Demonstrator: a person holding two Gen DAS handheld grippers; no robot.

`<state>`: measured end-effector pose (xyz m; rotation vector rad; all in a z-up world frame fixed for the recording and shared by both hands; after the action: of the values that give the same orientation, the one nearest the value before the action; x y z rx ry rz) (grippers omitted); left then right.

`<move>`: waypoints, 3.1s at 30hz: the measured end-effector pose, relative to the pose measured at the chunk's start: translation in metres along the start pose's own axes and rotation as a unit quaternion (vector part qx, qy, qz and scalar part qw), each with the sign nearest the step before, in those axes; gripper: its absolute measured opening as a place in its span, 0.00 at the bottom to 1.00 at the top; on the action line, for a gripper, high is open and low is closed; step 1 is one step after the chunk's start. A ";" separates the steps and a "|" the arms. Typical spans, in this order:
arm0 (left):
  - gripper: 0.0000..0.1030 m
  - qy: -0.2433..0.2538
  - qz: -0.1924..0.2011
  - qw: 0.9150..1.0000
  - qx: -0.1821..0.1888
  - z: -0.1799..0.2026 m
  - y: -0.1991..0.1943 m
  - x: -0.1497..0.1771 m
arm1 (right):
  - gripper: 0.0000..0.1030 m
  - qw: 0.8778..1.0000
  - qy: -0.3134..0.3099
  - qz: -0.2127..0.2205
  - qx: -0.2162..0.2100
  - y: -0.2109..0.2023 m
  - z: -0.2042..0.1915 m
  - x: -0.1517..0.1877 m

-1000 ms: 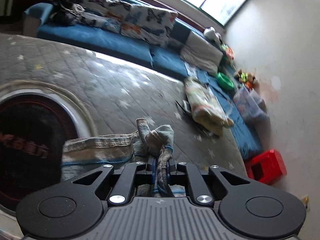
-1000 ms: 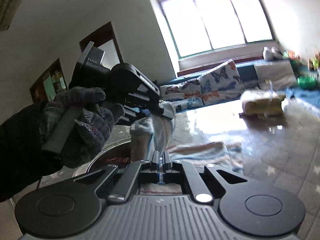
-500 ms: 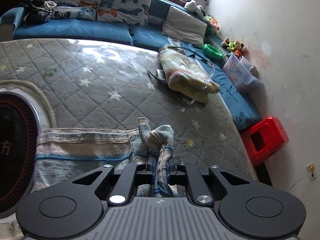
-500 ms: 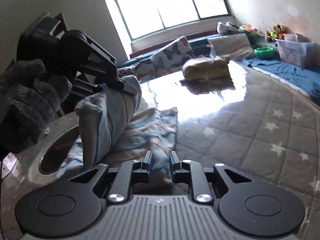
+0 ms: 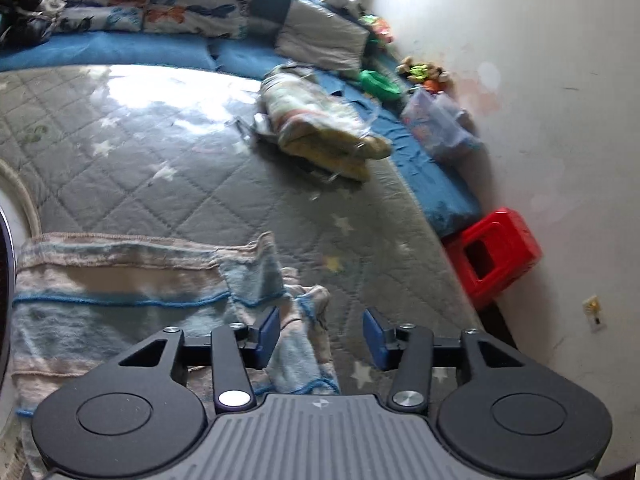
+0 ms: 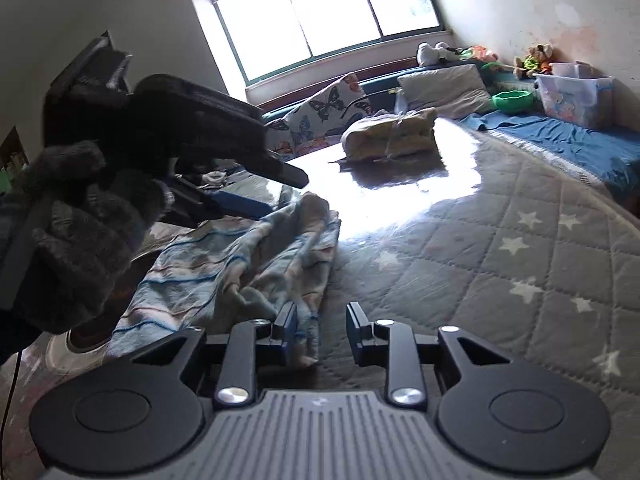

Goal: Fold clothes

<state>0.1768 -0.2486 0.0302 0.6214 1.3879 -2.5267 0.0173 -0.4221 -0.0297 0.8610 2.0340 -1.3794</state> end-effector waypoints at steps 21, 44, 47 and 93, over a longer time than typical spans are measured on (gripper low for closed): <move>0.46 0.080 0.042 0.994 -0.053 -0.074 -0.070 0.081 | 0.26 0.990 -0.136 -0.003 -0.031 0.039 -0.077 -0.062; 0.46 0.148 0.050 0.986 -0.053 -0.077 -0.071 0.114 | 0.24 0.985 -0.130 -0.112 0.003 0.123 -0.087 -0.103; 0.46 0.146 0.041 0.987 -0.051 -0.083 -0.066 0.119 | 0.17 0.982 -0.125 -0.139 0.029 0.145 -0.079 -0.103; 0.17 0.102 0.070 0.989 -0.077 -0.086 -0.033 0.011 | 0.19 0.991 -0.079 -0.109 0.015 0.121 -0.052 -0.106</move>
<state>0.1778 -0.1578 0.0092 0.9317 1.5297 -2.2728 0.1739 -0.3621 -0.0081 0.5349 2.0350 -1.5464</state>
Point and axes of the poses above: each gripper's, at about its wrist camera, not at the fingertips, and y roughly the way its jaws point, z to its right, x to its underside, the point moved 3 cm from there along y, roughly the way its jaws point, and after that the axes turned 8 degrees about -z, right-handed, at the moved point
